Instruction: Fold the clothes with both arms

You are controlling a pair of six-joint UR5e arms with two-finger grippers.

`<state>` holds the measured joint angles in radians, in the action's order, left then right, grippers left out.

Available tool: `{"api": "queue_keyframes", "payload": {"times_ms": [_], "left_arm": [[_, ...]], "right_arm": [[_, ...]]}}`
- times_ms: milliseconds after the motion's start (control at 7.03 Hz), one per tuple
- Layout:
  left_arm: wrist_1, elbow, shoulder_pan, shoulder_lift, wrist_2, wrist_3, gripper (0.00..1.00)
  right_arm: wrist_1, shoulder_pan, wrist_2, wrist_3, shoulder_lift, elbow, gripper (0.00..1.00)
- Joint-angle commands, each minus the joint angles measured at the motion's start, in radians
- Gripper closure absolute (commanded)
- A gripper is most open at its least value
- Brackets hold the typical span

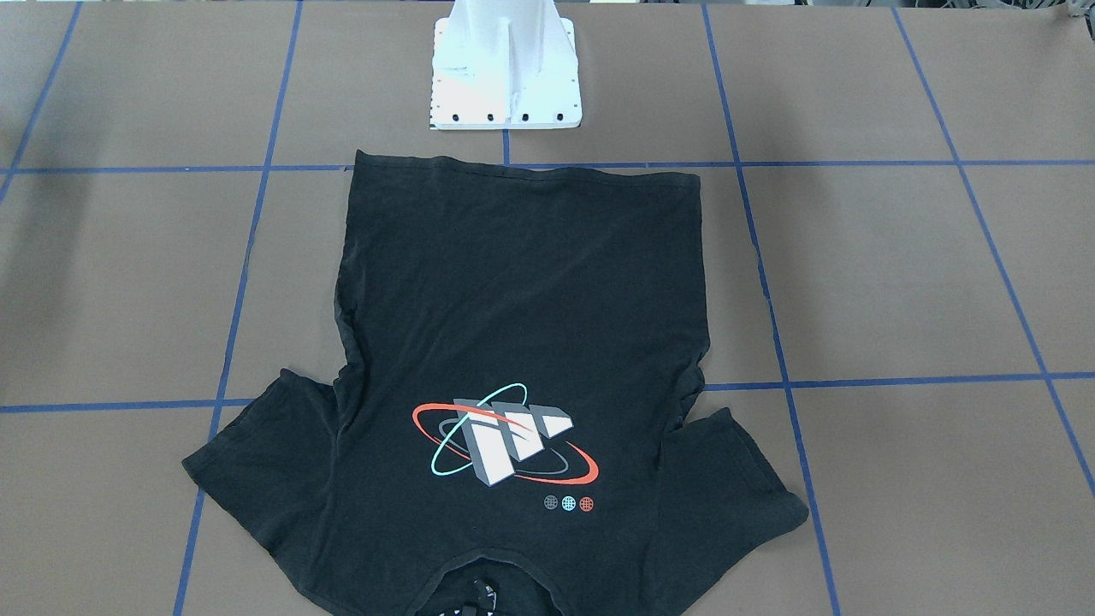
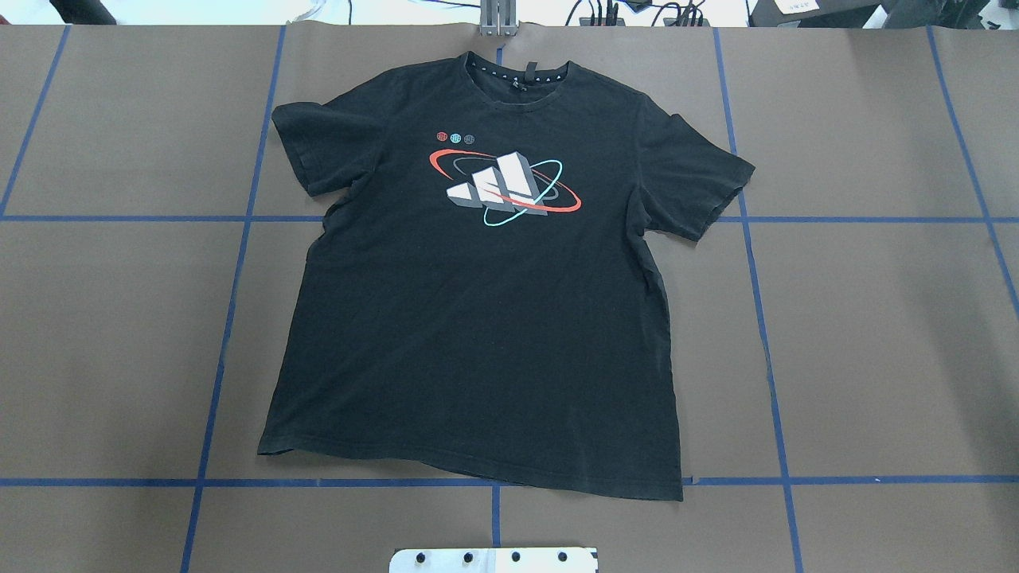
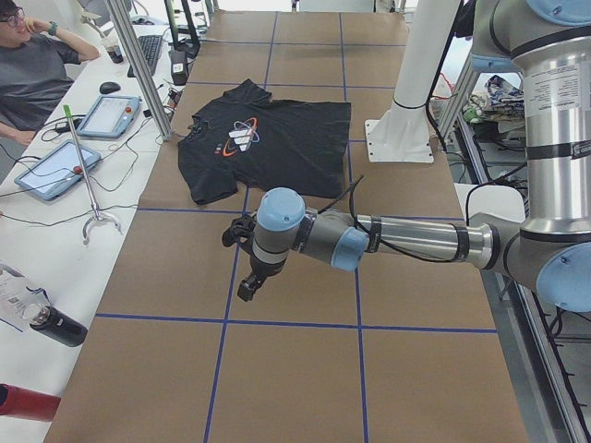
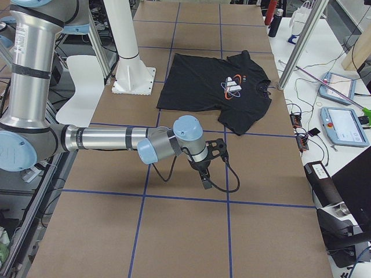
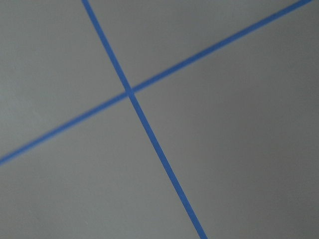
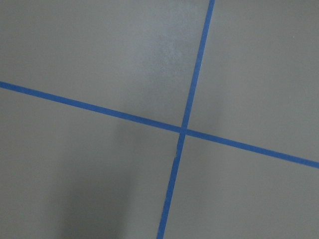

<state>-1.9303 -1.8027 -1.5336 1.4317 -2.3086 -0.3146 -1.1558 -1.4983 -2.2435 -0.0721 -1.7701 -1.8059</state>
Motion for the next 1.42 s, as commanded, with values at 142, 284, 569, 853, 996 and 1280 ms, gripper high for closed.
{"api": "queue_keyframes", "payload": {"times_ms": [142, 284, 569, 853, 996, 1280], "left_arm": [[-0.246, 0.122, 0.004, 0.244, 0.012, 0.106, 0.00], [-0.246, 0.149, 0.025, 0.313, 0.012, 0.278, 0.00], [-0.294, 0.199, 0.163, 0.415, 0.032, 0.588, 0.00], [-0.457, 0.287, 0.295, 0.478, 0.093, 0.612, 0.00], [-0.520, 0.346, 0.352, 0.533, 0.133, 0.614, 0.00], [-0.581, 0.436, 0.395, 0.582, 0.260, 0.615, 0.00]], "right_arm": [[0.048, 0.064, 0.001, -0.096, 0.162, 0.052, 0.00], [0.051, 0.116, 0.004, -0.203, 0.251, 0.094, 0.00], [0.056, 0.243, 0.025, -0.346, 0.424, 0.218, 0.00], [0.060, 0.382, 0.184, -0.583, 0.559, 0.290, 0.00], [0.061, 0.445, 0.268, -0.692, 0.593, 0.299, 0.00], [0.242, 0.530, 0.362, -0.831, 0.600, 0.394, 0.00]]}}
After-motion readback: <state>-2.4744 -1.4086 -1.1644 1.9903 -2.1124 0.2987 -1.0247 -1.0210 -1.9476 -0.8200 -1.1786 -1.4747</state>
